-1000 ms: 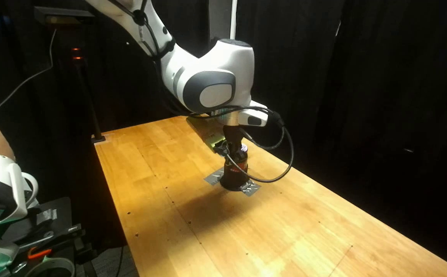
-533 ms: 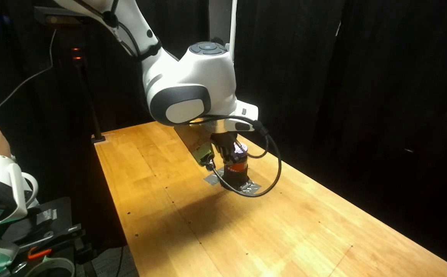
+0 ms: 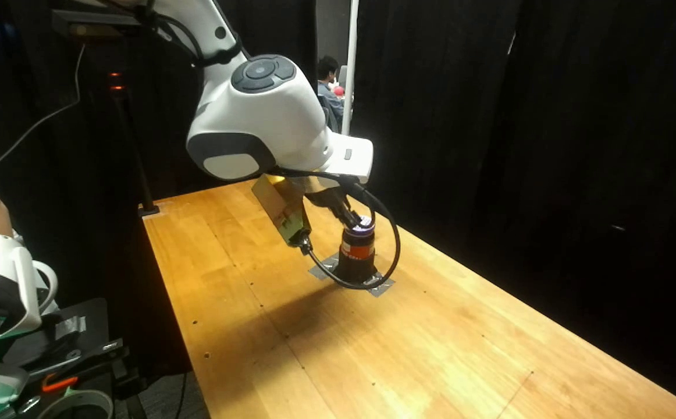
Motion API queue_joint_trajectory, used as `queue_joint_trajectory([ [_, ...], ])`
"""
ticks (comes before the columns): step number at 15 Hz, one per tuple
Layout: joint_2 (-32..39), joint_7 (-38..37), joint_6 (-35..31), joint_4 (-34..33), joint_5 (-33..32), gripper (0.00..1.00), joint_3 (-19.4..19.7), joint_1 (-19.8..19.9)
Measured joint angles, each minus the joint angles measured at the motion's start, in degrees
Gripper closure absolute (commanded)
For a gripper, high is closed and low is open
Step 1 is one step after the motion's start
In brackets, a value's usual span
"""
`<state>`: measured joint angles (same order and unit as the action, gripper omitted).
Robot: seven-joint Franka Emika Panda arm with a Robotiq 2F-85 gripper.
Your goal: Put the rubber band around the brown cup
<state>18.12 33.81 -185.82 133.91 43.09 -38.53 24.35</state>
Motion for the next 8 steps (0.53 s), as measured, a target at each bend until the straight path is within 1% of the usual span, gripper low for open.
queue_joint_trajectory([
  [1,0.6,1.7,-2.6,-0.1,1.1,1.0,-4.5,3.4],
  [3,2.6,2.8,-7.6,0.0,0.5,1.0,-13.4,10.6],
  [4,4.0,2.8,-9.9,0.3,-0.9,0.74,-17.5,14.3],
  [5,5.6,2.8,-12.0,1.0,-2.6,0.97,-21.3,18.0],
  [6,6.9,2.8,-12.4,1.9,-3.8,0.91,-23.8,21.0],
  [7,7.7,2.8,-12.4,2.7,-4.6,0.84,-25.1,23.0],
  [8,8.3,2.8,-12.4,3.2,-4.9,0.74,-25.6,24.1],
])
